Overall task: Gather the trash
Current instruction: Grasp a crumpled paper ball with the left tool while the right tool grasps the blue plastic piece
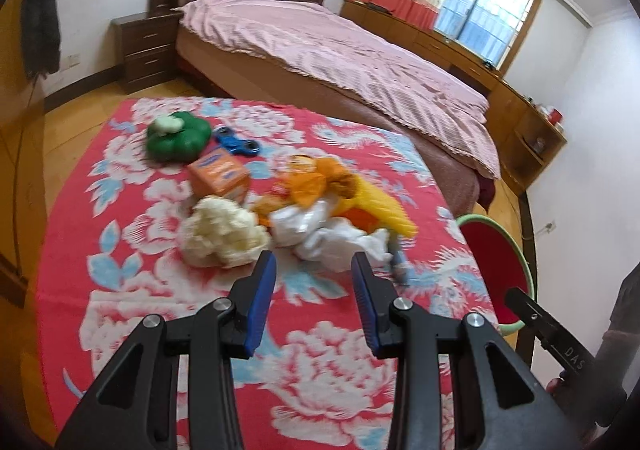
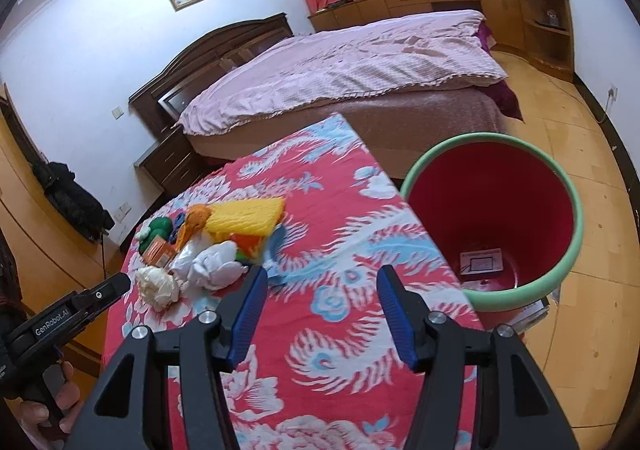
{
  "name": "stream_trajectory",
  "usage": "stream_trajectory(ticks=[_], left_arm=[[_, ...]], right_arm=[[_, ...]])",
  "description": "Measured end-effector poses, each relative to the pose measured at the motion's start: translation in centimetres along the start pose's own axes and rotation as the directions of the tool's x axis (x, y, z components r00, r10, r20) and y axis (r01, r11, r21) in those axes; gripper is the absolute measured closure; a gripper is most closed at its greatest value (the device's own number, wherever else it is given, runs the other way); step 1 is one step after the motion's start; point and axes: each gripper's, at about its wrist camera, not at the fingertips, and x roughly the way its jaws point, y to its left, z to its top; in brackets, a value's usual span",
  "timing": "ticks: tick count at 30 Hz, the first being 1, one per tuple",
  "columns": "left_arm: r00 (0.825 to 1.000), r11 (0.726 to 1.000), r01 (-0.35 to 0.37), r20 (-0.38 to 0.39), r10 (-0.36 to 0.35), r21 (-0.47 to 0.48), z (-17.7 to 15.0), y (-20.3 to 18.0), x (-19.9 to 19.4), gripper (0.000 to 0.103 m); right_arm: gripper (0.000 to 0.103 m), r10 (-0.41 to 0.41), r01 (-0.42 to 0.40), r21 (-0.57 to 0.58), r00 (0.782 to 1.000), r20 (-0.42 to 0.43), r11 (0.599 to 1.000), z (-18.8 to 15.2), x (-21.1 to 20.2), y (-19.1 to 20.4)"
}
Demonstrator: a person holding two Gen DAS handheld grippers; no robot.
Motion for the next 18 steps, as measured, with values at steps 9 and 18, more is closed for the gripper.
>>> stream_trajectory(ticks=[9,18], left_arm=[[0.999,0.996,-0.048,0.002,0.048,-0.073,-0.2,4.0,0.2,0.058],[0.996,0.992,-0.084,-0.035,0.081,-0.099,0.5,6.1,3.0,0.055]], right_arm=[[0.039,0.011,-0.012,-0.041,1.000,-0.024,0.999,-0.4,1.7,2.7],[0.038,-0.009,0.002,-0.092,0.996,-0.084,0.996,-0.5,5.1,3.9]])
